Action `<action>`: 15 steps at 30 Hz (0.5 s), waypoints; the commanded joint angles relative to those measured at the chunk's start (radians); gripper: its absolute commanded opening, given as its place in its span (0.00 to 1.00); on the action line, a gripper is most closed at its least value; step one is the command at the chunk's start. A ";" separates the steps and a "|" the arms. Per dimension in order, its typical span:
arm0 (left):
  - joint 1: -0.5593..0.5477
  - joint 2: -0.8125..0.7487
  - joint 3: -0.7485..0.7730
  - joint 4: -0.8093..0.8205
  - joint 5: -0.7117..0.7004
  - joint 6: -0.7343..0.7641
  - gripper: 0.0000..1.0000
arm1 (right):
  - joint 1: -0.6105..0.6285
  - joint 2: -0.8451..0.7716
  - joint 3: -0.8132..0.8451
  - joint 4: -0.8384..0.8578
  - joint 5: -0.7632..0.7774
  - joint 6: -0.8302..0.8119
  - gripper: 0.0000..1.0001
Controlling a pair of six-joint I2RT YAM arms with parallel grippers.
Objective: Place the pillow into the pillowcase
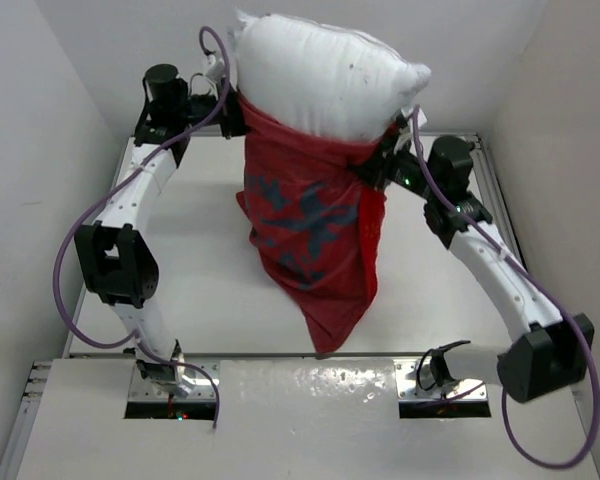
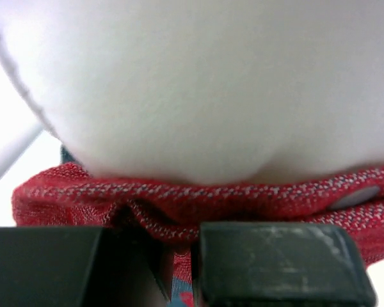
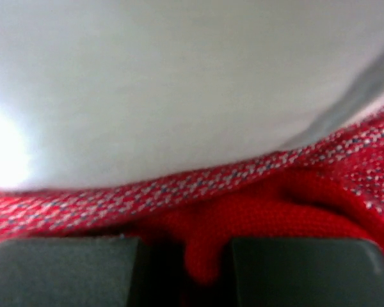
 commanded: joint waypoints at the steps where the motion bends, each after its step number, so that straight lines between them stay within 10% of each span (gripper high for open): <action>1: 0.033 -0.042 0.154 0.123 -0.093 -0.123 0.00 | 0.005 0.151 0.198 -0.023 0.096 -0.027 0.00; 9: 0.205 0.021 0.594 0.031 -0.531 0.058 0.00 | 0.014 0.562 1.002 0.034 0.300 -0.076 0.00; 15: 0.211 -0.106 0.512 -0.042 -0.481 0.314 0.00 | 0.127 0.469 0.820 0.236 0.246 -0.452 0.00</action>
